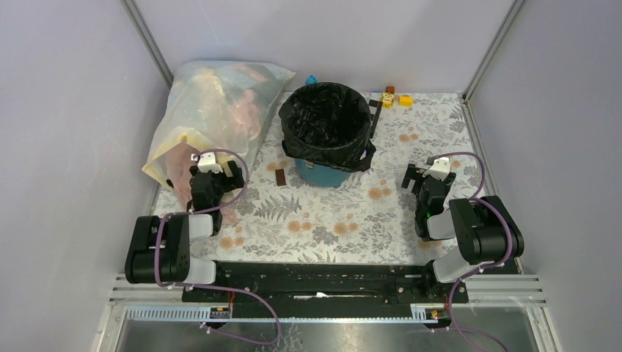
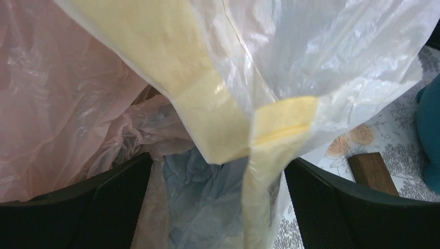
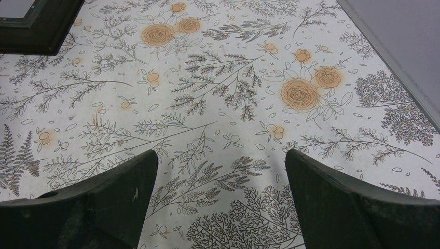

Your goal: Put the trash bags into the trash bin

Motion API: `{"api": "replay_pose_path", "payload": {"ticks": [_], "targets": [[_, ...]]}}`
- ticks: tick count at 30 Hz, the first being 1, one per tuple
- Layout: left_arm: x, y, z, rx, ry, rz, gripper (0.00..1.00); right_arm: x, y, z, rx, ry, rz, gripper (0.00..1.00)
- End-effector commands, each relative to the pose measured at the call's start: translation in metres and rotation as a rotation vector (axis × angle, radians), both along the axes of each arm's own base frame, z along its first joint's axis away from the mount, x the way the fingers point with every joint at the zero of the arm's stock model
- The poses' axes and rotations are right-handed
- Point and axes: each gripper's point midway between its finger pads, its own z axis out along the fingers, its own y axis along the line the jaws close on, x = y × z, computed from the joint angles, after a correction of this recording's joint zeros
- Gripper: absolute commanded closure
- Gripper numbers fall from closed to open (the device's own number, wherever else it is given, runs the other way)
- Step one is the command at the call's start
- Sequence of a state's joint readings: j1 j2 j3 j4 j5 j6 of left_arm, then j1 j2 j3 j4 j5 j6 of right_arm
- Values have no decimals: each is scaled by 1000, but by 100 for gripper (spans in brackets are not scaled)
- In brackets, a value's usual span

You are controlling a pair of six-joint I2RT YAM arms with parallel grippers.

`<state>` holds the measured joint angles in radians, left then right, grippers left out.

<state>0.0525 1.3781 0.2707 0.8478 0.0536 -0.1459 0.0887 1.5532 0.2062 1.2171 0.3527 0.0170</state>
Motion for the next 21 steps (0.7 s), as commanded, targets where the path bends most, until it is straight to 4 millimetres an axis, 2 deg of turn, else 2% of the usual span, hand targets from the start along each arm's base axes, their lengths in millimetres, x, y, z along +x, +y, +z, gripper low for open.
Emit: {"api": "replay_pose_path", "payload": {"ticks": [1, 3, 4, 6, 21], "targets": [[10, -8, 29, 35, -205, -64, 1, 11, 0, 19, 10, -76, -7, 0], [12, -20, 30, 66, -233, -151, 3, 11, 0, 19, 10, -75, -6, 0], [15, -20, 23, 71, -184, -151, 3, 11, 0, 19, 10, -75, -6, 0], [15, -22, 25, 75, -200, -142, 1, 11, 0, 19, 11, -76, -6, 0], [16, -19, 23, 77, -189, -124, 1, 11, 0, 19, 10, -75, -6, 0]]}}
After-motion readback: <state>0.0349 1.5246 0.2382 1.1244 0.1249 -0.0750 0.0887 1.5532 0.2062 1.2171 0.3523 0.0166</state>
